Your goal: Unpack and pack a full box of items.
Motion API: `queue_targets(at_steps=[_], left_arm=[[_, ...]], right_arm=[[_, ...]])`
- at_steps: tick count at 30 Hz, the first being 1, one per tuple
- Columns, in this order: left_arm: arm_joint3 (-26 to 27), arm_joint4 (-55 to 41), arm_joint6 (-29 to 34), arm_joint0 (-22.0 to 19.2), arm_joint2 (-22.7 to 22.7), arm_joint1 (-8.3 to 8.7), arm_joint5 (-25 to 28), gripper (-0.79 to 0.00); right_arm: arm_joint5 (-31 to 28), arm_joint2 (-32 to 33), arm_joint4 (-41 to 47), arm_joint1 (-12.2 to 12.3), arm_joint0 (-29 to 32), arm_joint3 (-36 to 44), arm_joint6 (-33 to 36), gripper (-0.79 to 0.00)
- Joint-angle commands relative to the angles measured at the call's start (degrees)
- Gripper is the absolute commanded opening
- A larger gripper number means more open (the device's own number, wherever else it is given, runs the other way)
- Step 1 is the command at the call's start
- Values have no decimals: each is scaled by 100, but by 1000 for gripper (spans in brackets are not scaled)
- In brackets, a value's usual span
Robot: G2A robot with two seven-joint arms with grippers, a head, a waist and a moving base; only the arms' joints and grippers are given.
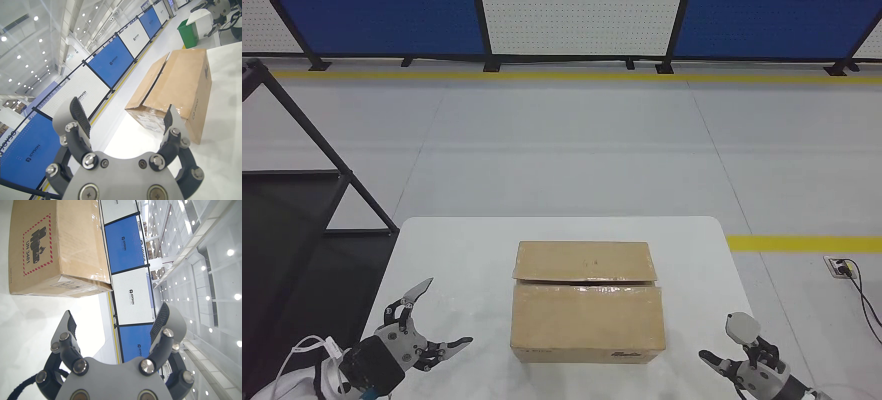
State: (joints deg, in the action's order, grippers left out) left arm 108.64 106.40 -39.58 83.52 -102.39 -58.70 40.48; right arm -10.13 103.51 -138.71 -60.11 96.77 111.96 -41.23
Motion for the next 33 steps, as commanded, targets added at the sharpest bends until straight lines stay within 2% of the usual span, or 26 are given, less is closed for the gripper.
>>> queue_targets(at_steps=[1,21,24,29,33], left_arm=[[0,0,0,0,0,0,0,0],[0,0,0,0,0,0,0,0],[-33,-80,-18,-56,34,14,75,0],[-250,322,-17,-394,162,76,21,0],[-429,923,-184,-702,286,123,-502,0]], right_arm=[[0,0,0,0,0,0,0,0],[0,0,0,0,0,0,0,0],[189,-71,99,-12,-50,-3,63,0],[524,-244,-263,16,-574,-210,32,0],[722,-370,-911,69,-1172,-582,-73,0]])
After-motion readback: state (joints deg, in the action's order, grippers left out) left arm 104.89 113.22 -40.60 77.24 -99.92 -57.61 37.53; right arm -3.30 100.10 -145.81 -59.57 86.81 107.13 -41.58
